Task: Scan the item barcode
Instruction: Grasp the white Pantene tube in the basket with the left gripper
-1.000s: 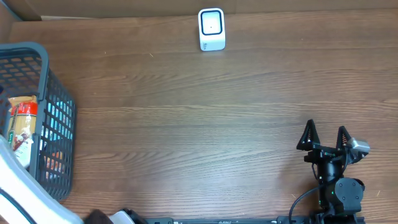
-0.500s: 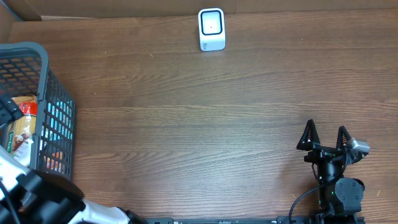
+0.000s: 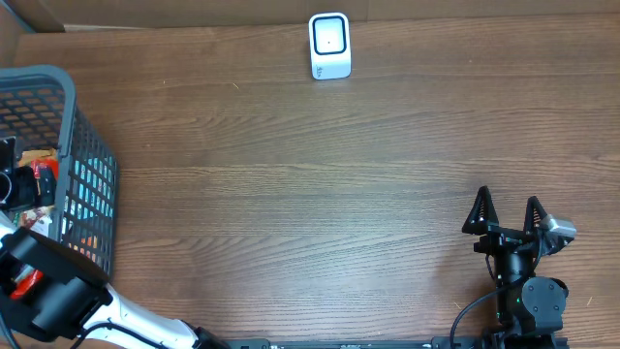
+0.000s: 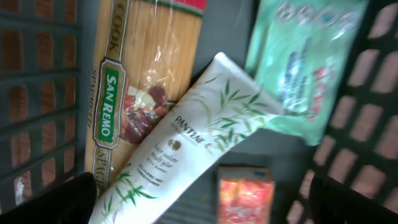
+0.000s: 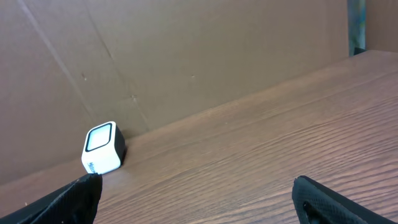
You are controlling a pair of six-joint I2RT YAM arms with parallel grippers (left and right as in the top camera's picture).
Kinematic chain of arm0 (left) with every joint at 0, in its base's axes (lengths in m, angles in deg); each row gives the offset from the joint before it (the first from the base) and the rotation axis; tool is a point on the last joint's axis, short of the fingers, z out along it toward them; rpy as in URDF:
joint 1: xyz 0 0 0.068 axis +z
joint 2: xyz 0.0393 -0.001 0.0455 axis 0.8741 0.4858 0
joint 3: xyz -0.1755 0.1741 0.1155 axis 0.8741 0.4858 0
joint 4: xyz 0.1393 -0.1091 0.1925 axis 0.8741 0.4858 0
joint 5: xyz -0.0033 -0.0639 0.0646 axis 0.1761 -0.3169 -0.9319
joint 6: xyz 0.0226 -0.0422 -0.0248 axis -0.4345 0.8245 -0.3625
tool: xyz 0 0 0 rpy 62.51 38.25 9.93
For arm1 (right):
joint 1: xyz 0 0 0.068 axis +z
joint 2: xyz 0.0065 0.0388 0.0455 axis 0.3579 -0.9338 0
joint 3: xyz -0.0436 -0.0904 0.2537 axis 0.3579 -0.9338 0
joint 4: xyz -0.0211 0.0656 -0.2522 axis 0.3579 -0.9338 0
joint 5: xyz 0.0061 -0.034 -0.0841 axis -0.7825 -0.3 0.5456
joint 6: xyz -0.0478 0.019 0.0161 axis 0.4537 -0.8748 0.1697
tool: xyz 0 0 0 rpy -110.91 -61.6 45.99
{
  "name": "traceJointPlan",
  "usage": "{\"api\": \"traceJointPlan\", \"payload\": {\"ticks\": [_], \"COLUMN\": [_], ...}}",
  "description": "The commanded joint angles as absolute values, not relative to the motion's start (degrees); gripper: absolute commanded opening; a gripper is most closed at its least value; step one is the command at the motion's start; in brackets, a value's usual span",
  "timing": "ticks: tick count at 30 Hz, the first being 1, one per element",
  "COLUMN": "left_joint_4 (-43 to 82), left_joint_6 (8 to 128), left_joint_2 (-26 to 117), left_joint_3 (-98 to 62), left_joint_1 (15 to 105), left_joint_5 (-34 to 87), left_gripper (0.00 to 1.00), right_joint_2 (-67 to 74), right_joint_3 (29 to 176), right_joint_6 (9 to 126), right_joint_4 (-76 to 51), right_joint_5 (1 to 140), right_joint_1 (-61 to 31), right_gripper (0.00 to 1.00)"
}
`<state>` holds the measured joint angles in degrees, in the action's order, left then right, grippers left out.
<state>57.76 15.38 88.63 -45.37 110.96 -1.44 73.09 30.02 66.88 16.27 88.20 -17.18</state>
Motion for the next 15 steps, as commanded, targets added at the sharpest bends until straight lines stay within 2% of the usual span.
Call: {"api": "traceJointPlan", "payload": {"ticks": [1,15], "left_joint_4": [58.13,59.94], "left_joint_6": [11.88,13.19], "left_joint_2": [91.96,98.82], "left_joint_3": [-46.09,-46.07], "left_joint_1": [111.96,111.81], "left_joint_5": [-4.98,-8.91], "left_gripper": [0.97,0.91], "right_joint_2": [73.76,73.76], "right_joint_3": [29.41,29.41], "right_joint_6": [66.75,66.75], "right_joint_4": [16.62,16.62], "right_joint_5": [88.77,88.77], "right_joint_1": [-17.14,-17.14], "right_gripper": [1.00,1.00]}}
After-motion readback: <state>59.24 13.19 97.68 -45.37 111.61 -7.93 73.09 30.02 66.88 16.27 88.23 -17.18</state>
